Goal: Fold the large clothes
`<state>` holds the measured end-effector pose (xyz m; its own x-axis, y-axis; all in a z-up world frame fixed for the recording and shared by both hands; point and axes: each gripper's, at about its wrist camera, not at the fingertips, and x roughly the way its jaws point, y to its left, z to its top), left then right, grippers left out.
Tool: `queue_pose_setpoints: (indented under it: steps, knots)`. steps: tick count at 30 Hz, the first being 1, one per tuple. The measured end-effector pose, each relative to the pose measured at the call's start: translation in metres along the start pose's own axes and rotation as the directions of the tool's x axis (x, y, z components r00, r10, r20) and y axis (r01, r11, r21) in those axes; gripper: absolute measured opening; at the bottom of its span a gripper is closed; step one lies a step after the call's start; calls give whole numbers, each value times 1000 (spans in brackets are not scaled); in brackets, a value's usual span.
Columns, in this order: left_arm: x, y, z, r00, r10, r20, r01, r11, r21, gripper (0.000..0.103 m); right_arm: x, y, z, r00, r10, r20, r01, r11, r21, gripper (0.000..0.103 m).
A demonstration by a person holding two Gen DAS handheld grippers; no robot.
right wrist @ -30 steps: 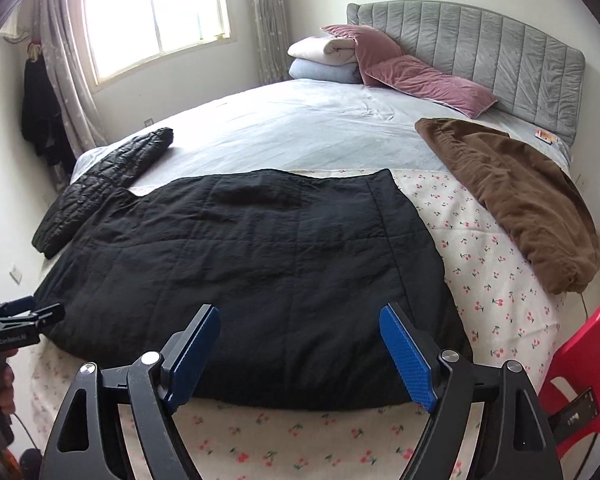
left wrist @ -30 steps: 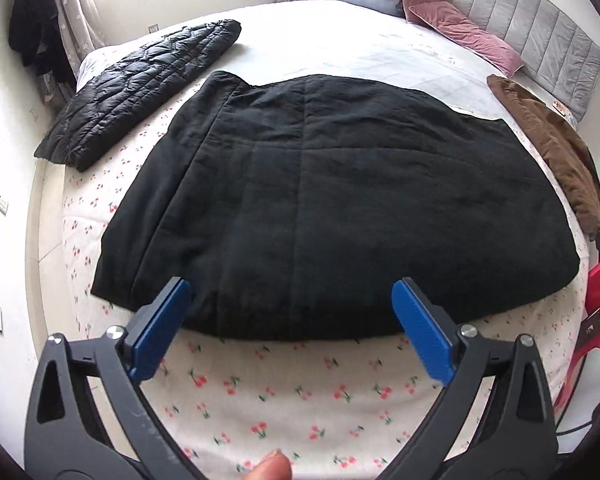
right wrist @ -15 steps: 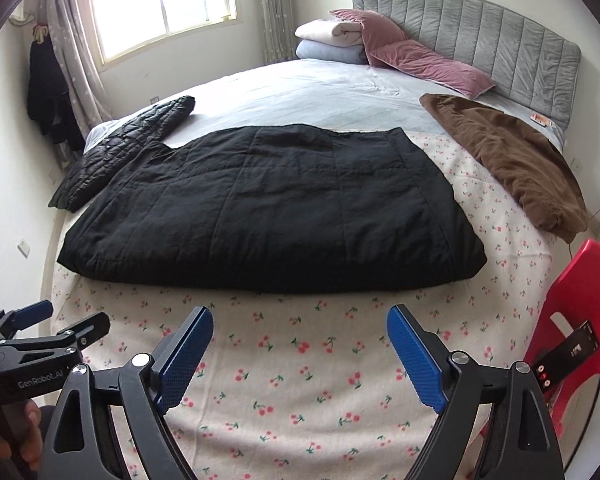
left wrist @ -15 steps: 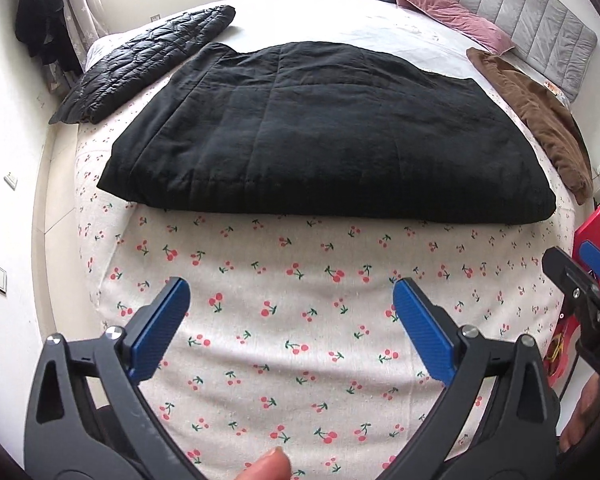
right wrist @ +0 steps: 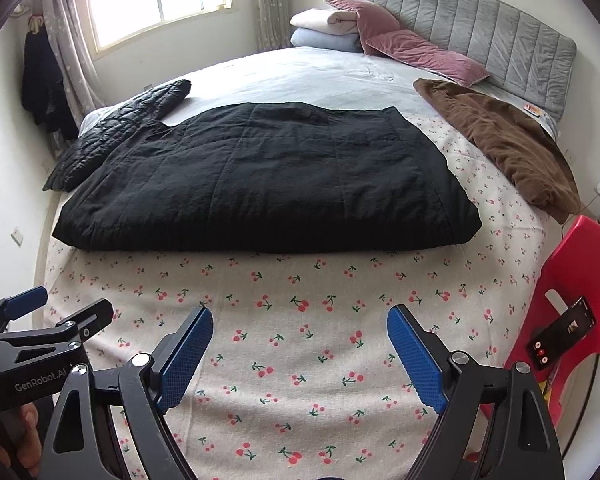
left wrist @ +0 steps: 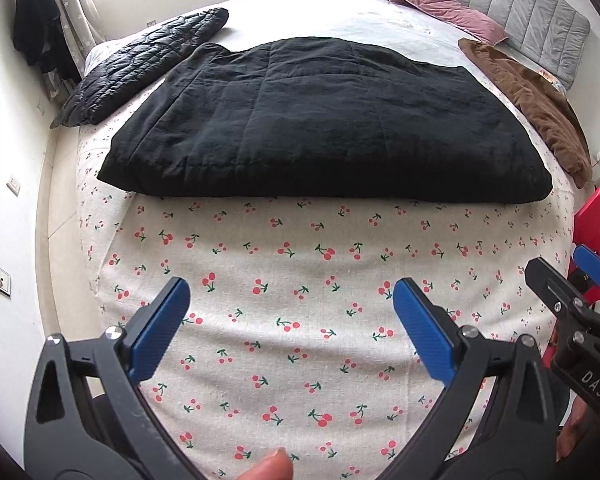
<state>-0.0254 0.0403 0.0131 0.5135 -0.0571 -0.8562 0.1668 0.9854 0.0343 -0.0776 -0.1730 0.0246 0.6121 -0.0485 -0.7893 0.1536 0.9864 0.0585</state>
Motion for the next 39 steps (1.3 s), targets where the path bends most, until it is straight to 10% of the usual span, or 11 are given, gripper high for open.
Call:
queue_pose_setpoints:
  steps: [39]
  knots:
    - [-3, -8, 6, 1000, 7, 3, -7, 1000, 15, 101, 9, 4, 3, 1000, 13, -21, -13, 1000, 1, 90]
